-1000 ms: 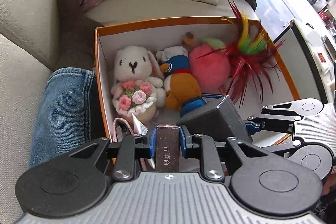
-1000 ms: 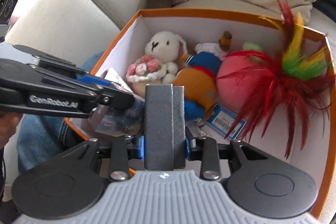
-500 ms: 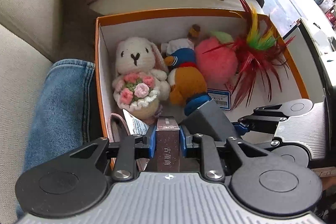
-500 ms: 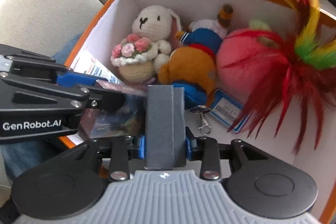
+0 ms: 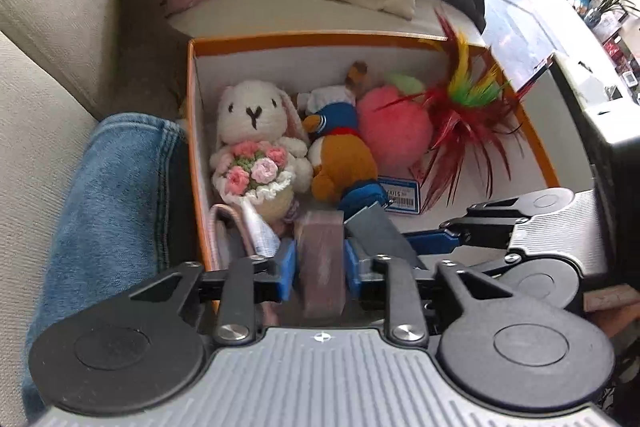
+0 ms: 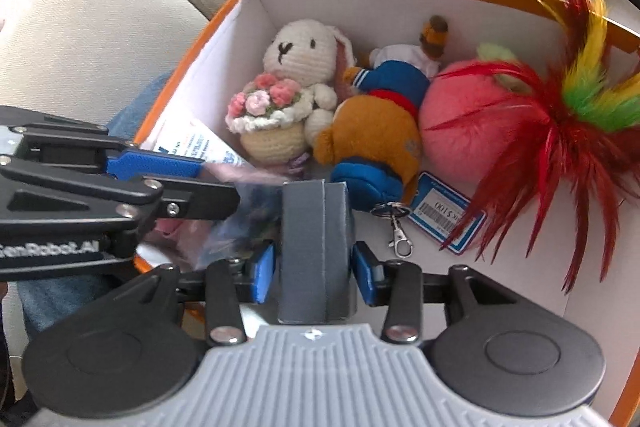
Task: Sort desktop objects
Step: 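Open left to release the PHOTO CARD box while right lowers the grey block, then open the right gripper to release the grey block in the box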
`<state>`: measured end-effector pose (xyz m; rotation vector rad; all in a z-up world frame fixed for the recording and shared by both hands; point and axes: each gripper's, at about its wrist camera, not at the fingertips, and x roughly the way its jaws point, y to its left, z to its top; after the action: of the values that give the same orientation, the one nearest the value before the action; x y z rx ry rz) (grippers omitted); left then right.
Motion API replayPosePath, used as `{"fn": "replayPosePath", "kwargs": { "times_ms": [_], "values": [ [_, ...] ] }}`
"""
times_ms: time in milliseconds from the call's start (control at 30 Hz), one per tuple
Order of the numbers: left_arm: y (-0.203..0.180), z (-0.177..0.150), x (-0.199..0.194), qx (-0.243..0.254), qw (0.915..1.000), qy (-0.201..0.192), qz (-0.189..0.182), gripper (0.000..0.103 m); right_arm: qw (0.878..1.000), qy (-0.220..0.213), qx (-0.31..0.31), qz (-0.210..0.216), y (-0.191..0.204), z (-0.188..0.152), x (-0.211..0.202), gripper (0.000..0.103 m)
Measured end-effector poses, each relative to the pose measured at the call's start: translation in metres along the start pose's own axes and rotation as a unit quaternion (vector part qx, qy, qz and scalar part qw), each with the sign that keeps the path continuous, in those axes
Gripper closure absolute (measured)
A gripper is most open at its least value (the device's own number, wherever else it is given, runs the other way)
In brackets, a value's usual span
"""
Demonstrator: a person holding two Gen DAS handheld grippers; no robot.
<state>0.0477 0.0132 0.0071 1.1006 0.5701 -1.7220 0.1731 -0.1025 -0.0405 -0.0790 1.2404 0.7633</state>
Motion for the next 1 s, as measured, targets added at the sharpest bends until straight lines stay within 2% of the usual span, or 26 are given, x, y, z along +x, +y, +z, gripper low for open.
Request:
{"fn": "replayPosePath", "kwargs": {
  "times_ms": [133,333,533,633,1000],
  "values": [
    [0.001,-0.008,-0.019,-0.010,0.9995,-0.028,-0.010,0.055,1.000,0.000,0.020,0.022,-0.006,-0.001,-0.002,0.057],
    [0.007,-0.015,-0.038,-0.035,0.9974,-0.058,-0.026,0.054,0.999,-0.002,0.031,0.032,0.000,0.001,0.005,0.056],
    [0.010,-0.021,-0.043,-0.053,0.9965,-0.061,-0.022,0.054,0.998,-0.003,0.048,0.048,-0.007,-0.003,0.003,0.055],
    [0.012,-0.028,-0.047,-0.062,0.9958,-0.062,-0.025,0.054,0.998,-0.006,0.040,0.040,-0.005,-0.006,-0.002,0.054],
    [0.011,-0.055,-0.073,-0.069,0.9937,-0.087,-0.015,0.054,0.997,-0.052,-0.024,-0.044,0.013,-0.016,-0.030,0.050]
  ]
}}
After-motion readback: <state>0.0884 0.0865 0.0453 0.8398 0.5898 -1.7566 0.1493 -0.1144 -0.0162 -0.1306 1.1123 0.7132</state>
